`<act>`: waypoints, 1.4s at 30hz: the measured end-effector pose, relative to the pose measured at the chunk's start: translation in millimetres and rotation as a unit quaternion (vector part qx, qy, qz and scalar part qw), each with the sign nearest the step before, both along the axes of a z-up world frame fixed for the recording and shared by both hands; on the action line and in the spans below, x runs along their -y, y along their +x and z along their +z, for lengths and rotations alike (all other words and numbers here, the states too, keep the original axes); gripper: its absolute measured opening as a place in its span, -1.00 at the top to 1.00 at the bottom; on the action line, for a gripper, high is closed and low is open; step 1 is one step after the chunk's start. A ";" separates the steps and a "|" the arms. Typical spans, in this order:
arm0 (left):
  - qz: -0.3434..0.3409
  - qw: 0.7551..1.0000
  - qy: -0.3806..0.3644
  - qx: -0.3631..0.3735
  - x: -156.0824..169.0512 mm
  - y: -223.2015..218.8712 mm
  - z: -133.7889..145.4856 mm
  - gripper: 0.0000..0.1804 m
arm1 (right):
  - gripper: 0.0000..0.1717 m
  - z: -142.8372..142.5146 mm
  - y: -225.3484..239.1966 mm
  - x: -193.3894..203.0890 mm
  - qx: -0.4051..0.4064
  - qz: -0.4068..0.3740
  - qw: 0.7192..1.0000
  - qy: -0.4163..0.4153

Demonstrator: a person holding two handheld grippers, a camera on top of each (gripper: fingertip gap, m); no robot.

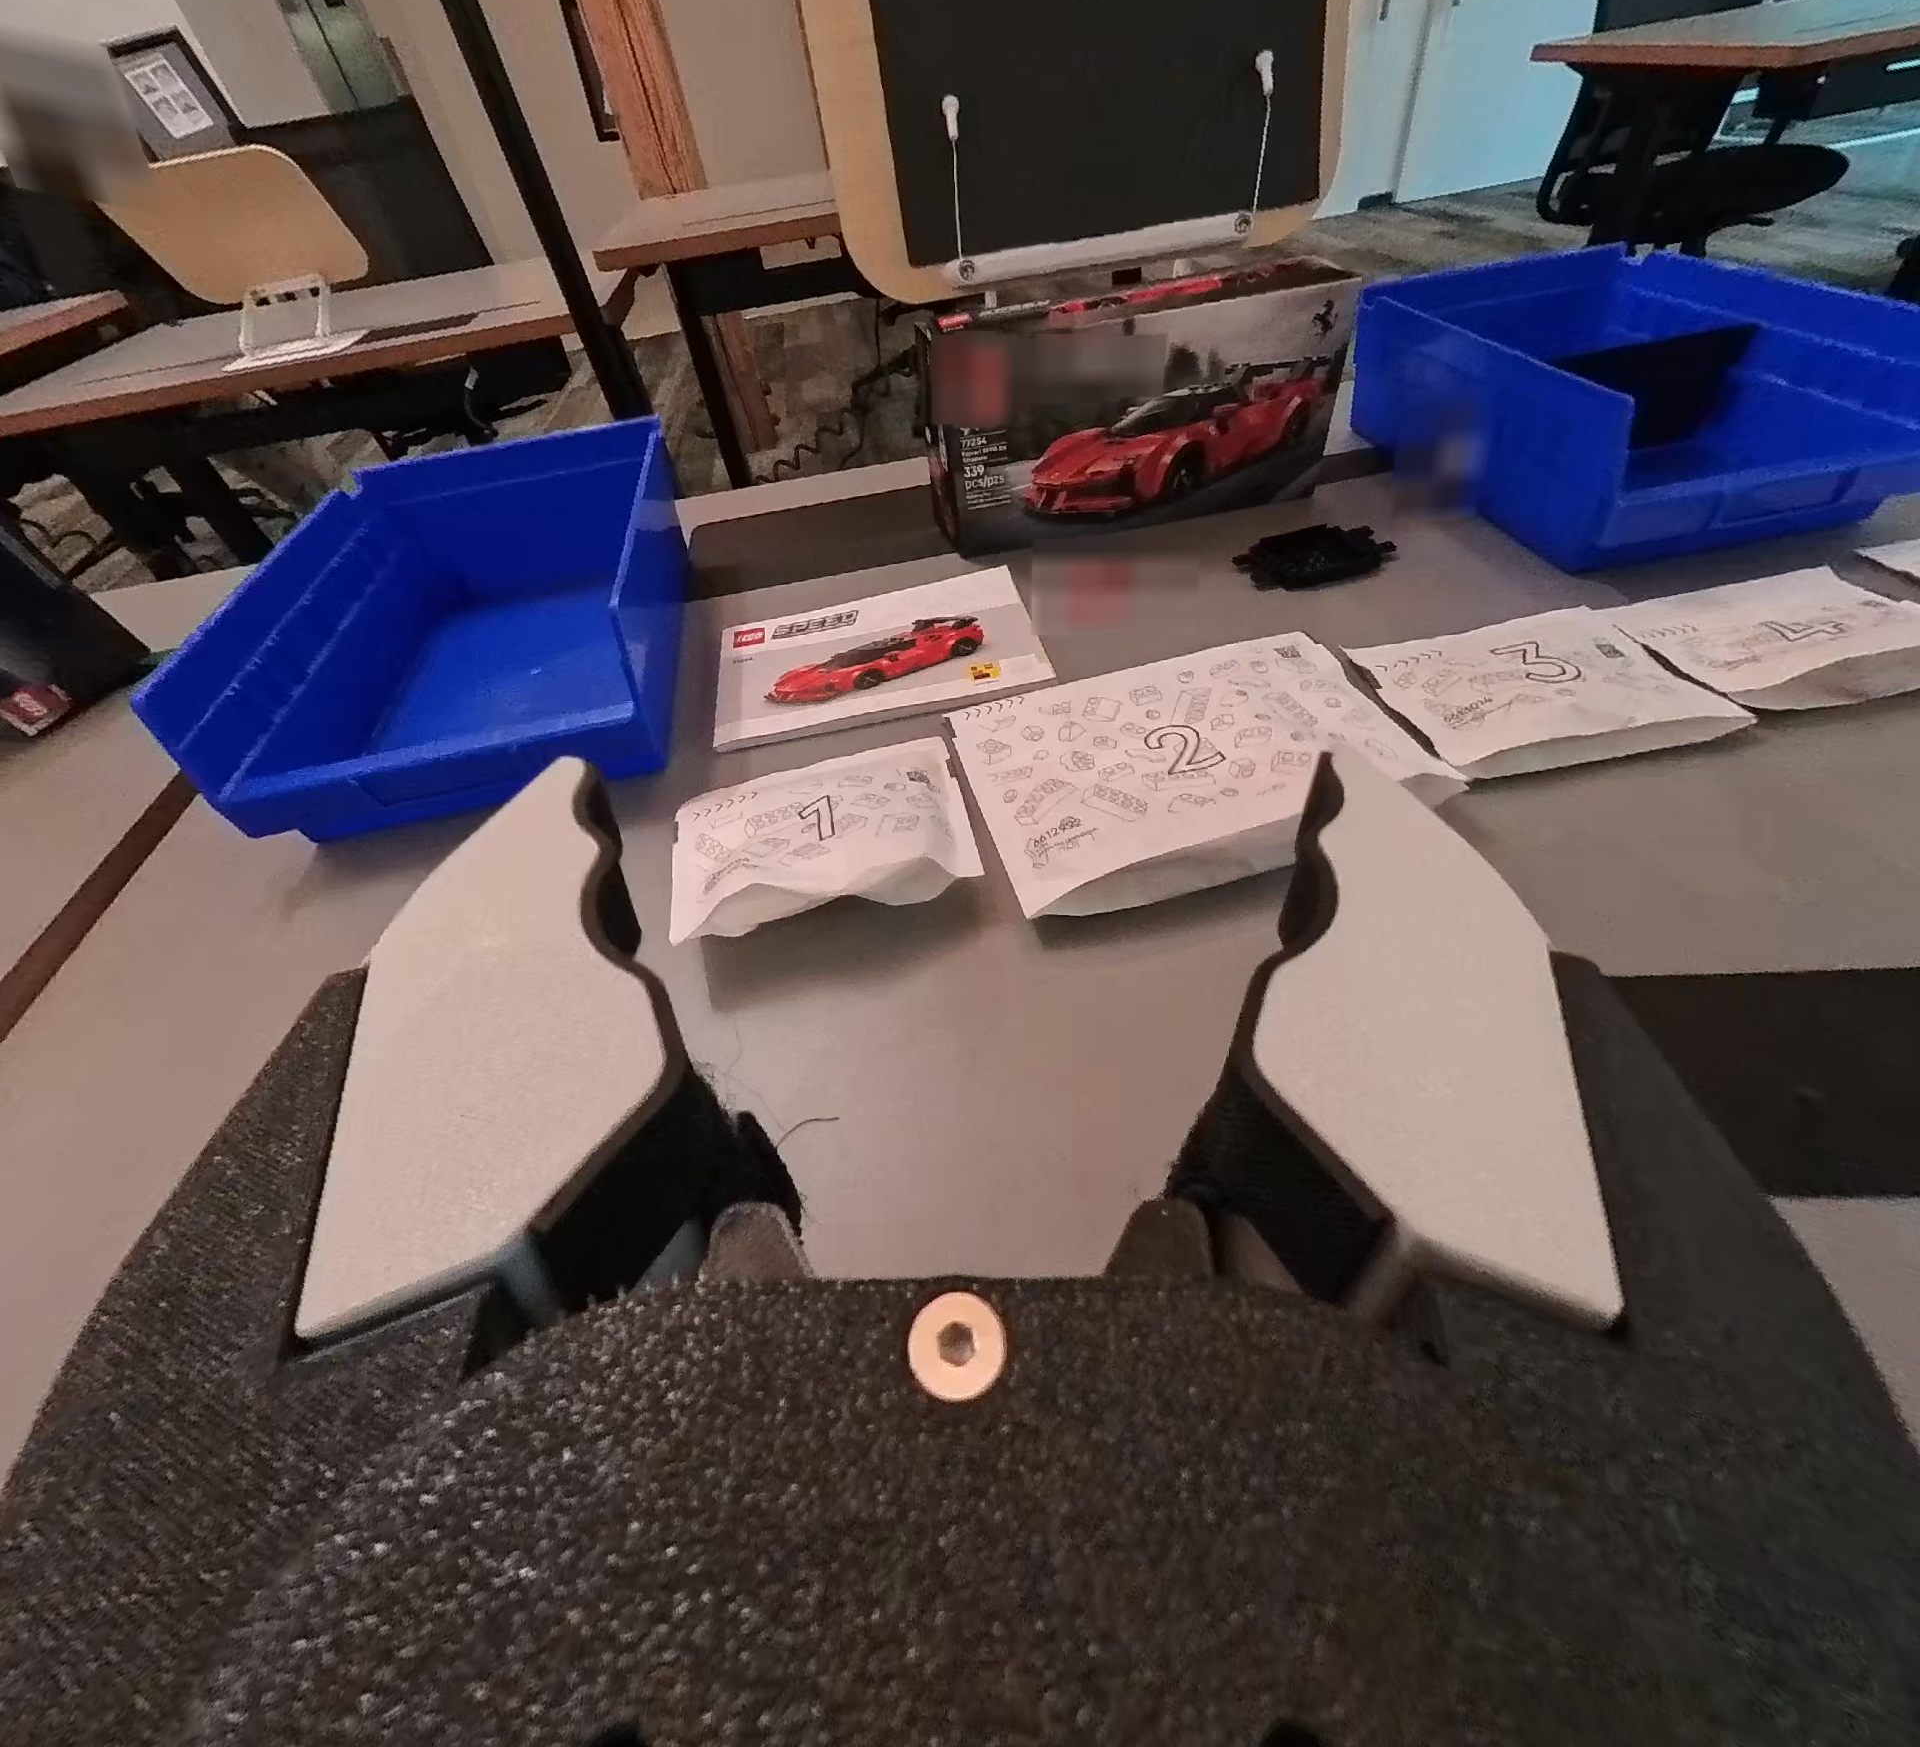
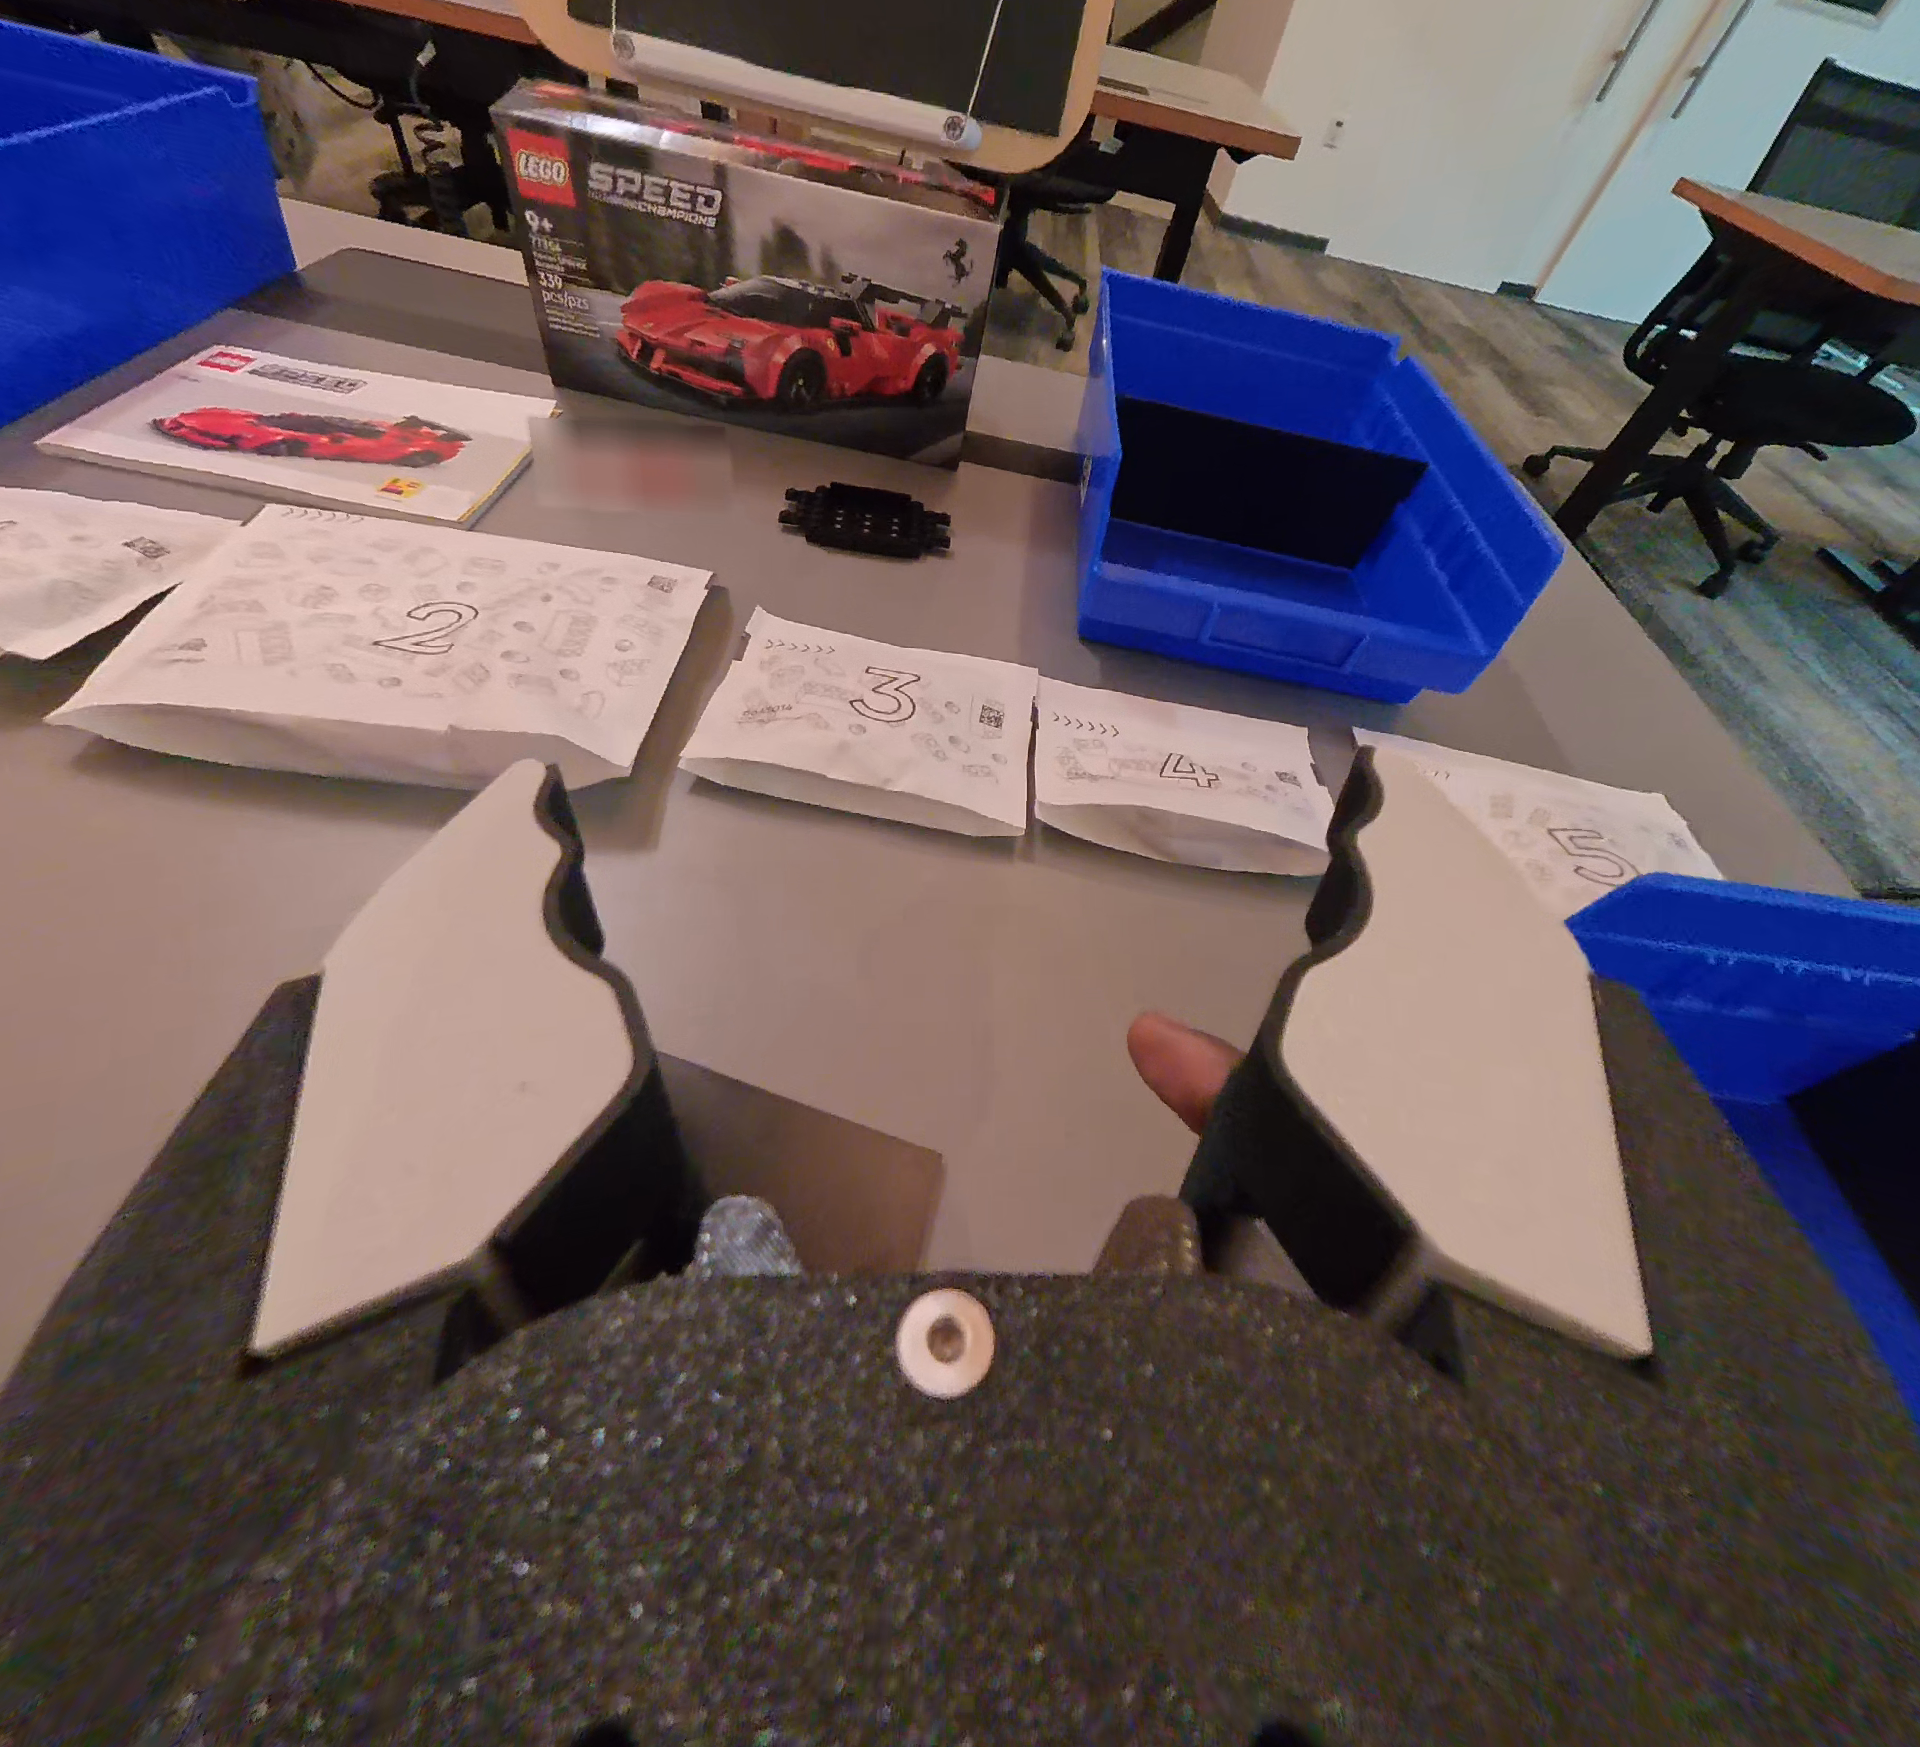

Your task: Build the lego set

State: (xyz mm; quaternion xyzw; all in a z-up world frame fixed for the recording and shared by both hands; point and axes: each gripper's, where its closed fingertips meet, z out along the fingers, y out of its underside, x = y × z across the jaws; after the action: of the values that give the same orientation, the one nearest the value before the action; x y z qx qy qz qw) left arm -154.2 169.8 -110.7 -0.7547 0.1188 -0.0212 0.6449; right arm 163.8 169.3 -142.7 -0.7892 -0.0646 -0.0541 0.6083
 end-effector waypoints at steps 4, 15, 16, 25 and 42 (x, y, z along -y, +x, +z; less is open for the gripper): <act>-0.003 1.000 0.011 0.002 -8.3 1.7 11.8 -0.35 | -0.58 12.3 0.5 -12.2 0.004 -0.015 1.000 0.011; 0.012 1.000 -0.014 0.012 -59.5 -24.8 30.4 -0.59 | -0.70 30.1 7.5 -68.4 -0.023 -0.020 0.999 -0.019; 0.012 1.000 -0.021 0.014 -64.0 -27.2 28.8 -0.61 | -0.71 31.2 9.3 -72.7 -0.028 -0.023 0.999 -0.022; 0.017 0.999 -0.044 0.019 -82.1 -46.0 20.6 -0.62 | -0.71 37.9 22.7 -92.6 -0.025 -0.041 0.999 -0.024; 0.032 0.998 -0.056 0.009 -91.5 -87.9 15.5 -0.61 | -0.67 28.7 35.3 -74.5 -0.039 -0.012 0.999 -0.029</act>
State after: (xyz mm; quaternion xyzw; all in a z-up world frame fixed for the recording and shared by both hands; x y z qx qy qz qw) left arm -242.0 261.3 -95.2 -0.7926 0.0876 -0.0139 0.6032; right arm 199.1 243.9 -114.0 -0.8086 -0.0323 -0.0286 0.5867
